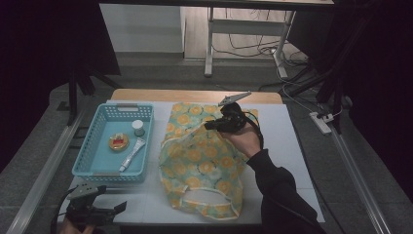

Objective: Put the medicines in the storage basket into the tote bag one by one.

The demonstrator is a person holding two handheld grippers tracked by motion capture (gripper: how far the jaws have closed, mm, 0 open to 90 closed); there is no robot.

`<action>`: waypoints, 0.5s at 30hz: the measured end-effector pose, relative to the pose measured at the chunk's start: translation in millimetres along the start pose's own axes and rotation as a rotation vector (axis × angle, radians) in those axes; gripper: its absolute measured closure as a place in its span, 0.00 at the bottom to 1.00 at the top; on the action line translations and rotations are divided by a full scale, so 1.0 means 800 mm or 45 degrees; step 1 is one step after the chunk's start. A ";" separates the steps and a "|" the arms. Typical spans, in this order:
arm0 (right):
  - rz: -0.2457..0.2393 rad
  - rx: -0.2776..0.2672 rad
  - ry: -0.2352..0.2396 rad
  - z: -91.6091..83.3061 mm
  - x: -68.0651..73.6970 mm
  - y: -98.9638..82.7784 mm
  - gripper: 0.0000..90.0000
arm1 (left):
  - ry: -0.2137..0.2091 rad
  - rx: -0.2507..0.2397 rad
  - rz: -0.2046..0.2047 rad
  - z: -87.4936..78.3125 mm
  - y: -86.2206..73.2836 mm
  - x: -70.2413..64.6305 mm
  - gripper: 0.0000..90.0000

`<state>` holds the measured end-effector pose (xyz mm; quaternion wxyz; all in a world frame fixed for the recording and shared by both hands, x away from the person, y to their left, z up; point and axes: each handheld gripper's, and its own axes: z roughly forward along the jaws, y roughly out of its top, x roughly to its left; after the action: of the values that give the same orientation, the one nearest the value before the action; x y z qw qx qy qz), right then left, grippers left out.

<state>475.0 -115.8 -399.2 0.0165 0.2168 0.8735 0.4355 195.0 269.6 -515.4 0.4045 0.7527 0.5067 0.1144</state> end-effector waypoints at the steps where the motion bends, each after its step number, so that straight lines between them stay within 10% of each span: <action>1: 0.000 0.002 0.000 0.000 0.000 0.000 1.00 | -0.006 -0.004 0.005 -0.001 0.001 0.000 0.00; 15: -0.001 0.010 -0.004 0.000 0.000 -0.004 1.00 | -0.051 -0.072 -0.005 -0.011 0.010 0.003 0.00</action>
<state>473.9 -117.4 -401.4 0.0172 0.2174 0.8752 0.4318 196.4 274.6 -504.1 0.4360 0.7422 0.4964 0.1127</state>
